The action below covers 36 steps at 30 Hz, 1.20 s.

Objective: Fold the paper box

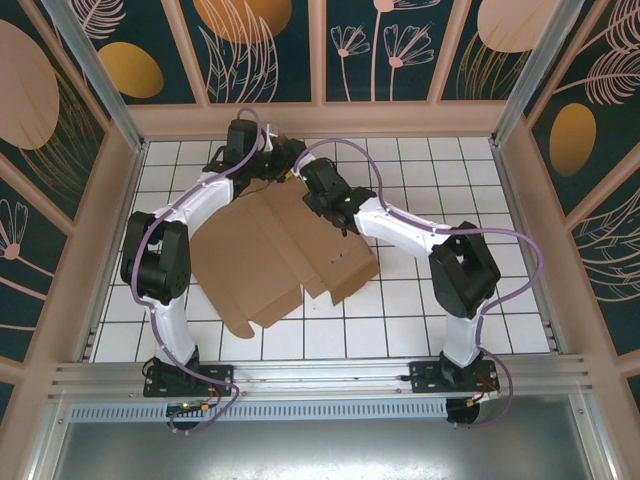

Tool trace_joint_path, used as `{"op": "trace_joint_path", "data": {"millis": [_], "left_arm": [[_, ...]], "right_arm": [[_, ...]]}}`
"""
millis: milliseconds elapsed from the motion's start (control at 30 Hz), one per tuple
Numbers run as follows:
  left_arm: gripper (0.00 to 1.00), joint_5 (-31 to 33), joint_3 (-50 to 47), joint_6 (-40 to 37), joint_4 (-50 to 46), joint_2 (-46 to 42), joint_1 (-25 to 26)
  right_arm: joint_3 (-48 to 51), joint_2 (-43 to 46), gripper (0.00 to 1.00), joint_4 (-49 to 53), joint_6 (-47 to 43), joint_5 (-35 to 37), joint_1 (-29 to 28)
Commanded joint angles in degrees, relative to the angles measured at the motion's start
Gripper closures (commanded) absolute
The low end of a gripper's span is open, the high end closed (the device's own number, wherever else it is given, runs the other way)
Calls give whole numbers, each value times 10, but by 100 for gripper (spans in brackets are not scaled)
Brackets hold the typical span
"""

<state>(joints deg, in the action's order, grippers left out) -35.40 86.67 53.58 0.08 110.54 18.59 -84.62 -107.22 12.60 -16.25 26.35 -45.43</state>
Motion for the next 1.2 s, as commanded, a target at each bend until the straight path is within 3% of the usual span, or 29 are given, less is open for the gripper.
{"op": "trace_joint_path", "data": {"millis": [0,133,233,500,767,867,1033,1100,1167], "left_arm": [[38,0,19,-18,-16,4,4],[38,10,48,-49,-58,3,4],[44,6,80,-72,-99,17,3],[76,3,90,-89,-131,15,-7],[95,-13,64,-79,-108,3,-22],[100,-26,41,-69,-82,-6,-25],[100,-39,24,-65,-62,-10,-27],[100,-43,15,-62,-50,-13,-29],[100,-49,8,-57,-36,-15,-31]], "right_arm": [[-22,-2,100,-6,-20,35,-16],[-35,-14,100,-1,-34,63,-29],[-49,-28,100,2,-50,87,-43],[-87,-62,100,25,-45,122,-59],[-106,-73,100,33,-40,141,-72],[-103,-71,90,33,-39,143,-71],[-89,-63,65,23,-37,142,-70],[-81,-52,42,20,-28,129,-70],[-65,-26,27,17,-17,83,-71]]}}
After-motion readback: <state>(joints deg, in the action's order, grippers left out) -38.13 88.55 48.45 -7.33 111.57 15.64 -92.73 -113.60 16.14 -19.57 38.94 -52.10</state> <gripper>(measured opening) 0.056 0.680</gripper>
